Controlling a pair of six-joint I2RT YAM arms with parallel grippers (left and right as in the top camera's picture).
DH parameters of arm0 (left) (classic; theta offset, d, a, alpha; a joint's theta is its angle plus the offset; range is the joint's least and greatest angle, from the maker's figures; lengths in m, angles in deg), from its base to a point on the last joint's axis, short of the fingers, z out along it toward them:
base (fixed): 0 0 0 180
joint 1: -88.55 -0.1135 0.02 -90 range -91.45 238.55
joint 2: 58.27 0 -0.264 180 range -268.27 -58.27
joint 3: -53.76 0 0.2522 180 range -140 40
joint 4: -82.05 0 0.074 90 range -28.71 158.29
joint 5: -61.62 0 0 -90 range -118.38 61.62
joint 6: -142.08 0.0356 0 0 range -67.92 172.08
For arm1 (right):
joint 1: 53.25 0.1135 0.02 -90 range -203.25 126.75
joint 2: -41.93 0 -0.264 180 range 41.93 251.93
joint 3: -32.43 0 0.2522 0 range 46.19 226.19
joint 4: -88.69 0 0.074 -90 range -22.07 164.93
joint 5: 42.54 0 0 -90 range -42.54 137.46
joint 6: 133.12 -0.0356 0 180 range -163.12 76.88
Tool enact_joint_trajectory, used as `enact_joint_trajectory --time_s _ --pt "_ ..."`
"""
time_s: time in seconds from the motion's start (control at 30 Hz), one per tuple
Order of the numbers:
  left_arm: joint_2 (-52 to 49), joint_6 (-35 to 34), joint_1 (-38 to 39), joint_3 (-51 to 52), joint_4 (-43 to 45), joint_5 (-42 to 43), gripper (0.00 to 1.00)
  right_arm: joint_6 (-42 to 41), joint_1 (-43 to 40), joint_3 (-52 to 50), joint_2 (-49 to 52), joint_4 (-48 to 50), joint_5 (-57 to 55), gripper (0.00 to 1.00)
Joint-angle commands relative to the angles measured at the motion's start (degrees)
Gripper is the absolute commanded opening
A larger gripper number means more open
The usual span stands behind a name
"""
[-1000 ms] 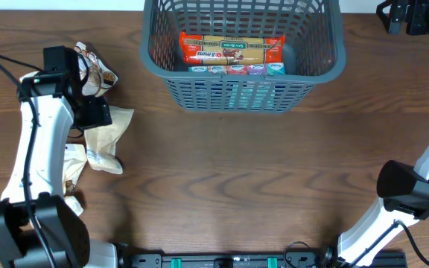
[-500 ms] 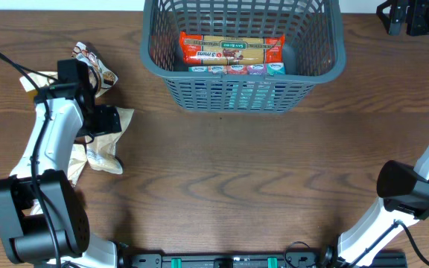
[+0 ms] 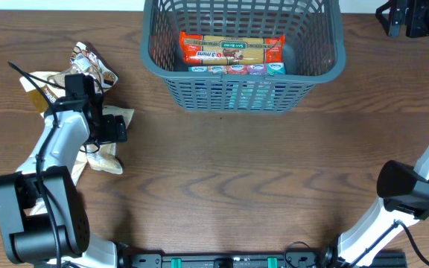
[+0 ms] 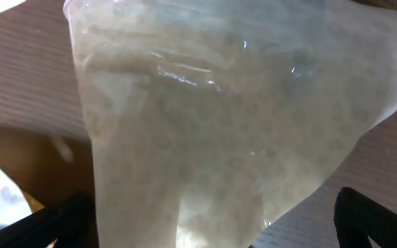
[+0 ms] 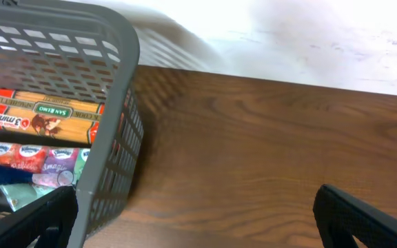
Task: Pack container
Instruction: 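Reach the left gripper to the cream snack pouches and grasp one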
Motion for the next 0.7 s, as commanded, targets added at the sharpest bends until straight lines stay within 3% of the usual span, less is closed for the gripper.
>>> enact_joint_trajectory --time_s 0.0,0.43,0.5,0.67 --pt "-1.75 1.01 -0.28 0.46 0.74 0.17 0.99 1.09 0.24 -0.07 0.22 -0.39 0.42 0.99" --pt "-8.52 -0.15 -0.28 0.44 2.82 0.20 0.99 1.09 0.24 -0.07 0.22 -1.09 0.42 0.99" --pt "-8.22 -0.37 -0.28 0.44 2.64 0.20 0.91 1.09 0.24 -0.07 0.22 -1.25 0.42 0.99" --pt "-7.65 -2.62 -0.28 0.39 1.22 0.17 0.51 1.07 0.24 -0.07 0.22 -1.31 0.42 0.99"
